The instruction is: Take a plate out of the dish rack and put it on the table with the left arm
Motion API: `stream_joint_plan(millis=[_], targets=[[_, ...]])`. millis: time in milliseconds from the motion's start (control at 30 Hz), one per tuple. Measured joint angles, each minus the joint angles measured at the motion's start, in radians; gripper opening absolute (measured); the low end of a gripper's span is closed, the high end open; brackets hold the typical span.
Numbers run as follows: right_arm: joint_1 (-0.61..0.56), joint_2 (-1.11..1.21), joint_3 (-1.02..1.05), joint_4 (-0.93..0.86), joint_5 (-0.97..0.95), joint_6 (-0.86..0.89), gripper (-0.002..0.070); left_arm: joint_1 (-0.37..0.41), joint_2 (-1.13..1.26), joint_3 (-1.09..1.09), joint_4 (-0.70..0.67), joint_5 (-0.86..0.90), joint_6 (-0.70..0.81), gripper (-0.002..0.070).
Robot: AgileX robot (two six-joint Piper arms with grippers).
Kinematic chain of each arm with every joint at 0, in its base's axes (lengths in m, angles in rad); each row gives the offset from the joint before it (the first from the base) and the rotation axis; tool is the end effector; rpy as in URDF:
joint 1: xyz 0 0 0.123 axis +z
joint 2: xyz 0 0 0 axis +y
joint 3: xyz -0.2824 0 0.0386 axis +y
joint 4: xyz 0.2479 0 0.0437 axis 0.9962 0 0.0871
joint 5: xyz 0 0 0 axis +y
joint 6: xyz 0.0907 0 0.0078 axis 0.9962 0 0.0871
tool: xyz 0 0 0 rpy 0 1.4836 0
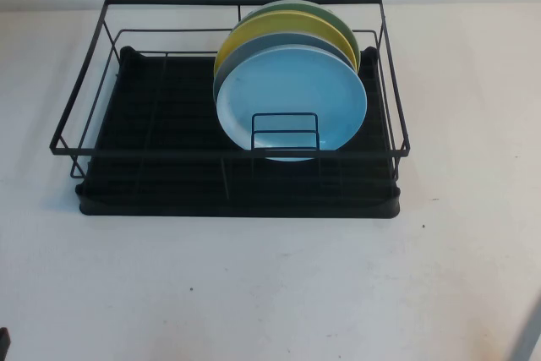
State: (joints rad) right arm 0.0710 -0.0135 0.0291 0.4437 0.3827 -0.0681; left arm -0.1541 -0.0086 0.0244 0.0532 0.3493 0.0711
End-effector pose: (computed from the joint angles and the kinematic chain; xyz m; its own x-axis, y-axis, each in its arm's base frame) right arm 0.0509 0.0183 0.1729 -0.3328 0.3130 -0.8895 -0.1176 0.9222 0.3685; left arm 0.0530 -0.0065 0.1739 -0.2522 0.1614 -0.9541 0.1679 0.9783 0.1211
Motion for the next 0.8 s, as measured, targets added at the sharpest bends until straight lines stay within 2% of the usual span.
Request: stream_joint_plan(millis=[500,800], targets=[[0.0,0.0,0.0,0.0,0.0,0.0,-0.002,0.0,0.0,0.0,0.0,0.0,-0.003,-0.0004],[0.0,0.0,0.0,0.0,0.0,0.0,-0.002,0.0,0.0,0.0,0.0,-0.005,-0.094,-0.0004]])
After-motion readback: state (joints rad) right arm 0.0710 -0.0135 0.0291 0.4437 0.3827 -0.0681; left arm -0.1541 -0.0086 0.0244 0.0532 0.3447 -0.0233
